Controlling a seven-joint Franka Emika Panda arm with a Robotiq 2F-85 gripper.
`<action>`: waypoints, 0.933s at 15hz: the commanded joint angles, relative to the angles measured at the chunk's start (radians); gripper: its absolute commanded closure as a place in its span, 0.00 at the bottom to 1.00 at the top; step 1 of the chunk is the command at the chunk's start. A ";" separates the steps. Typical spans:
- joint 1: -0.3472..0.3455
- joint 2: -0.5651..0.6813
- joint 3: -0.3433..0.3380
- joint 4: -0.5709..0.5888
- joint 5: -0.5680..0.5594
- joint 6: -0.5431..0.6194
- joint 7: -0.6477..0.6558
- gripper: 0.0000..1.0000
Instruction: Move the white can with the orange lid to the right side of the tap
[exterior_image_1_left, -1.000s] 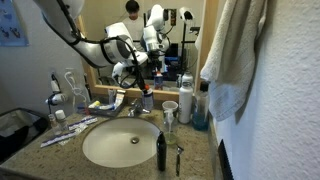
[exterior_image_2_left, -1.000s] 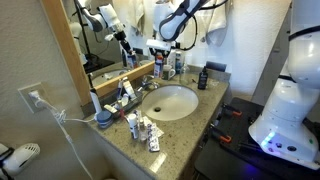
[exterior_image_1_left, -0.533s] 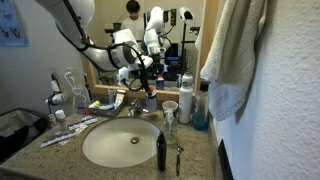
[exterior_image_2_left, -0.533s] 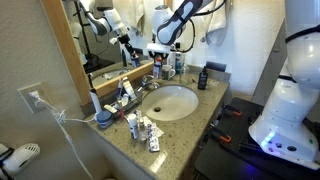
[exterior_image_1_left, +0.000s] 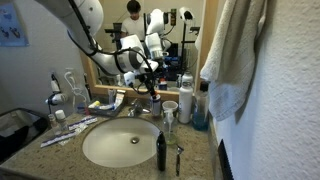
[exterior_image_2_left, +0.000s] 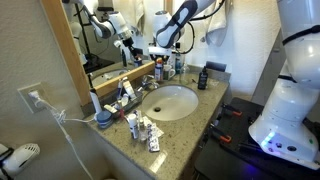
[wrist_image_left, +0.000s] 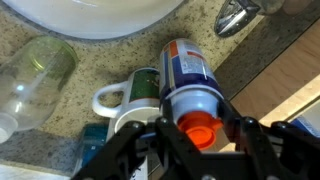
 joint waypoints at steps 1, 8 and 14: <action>0.017 0.041 -0.024 0.044 0.042 0.015 -0.063 0.75; 0.034 0.090 -0.043 0.083 0.066 0.000 -0.078 0.26; 0.062 0.077 -0.063 0.088 0.060 -0.008 -0.064 0.00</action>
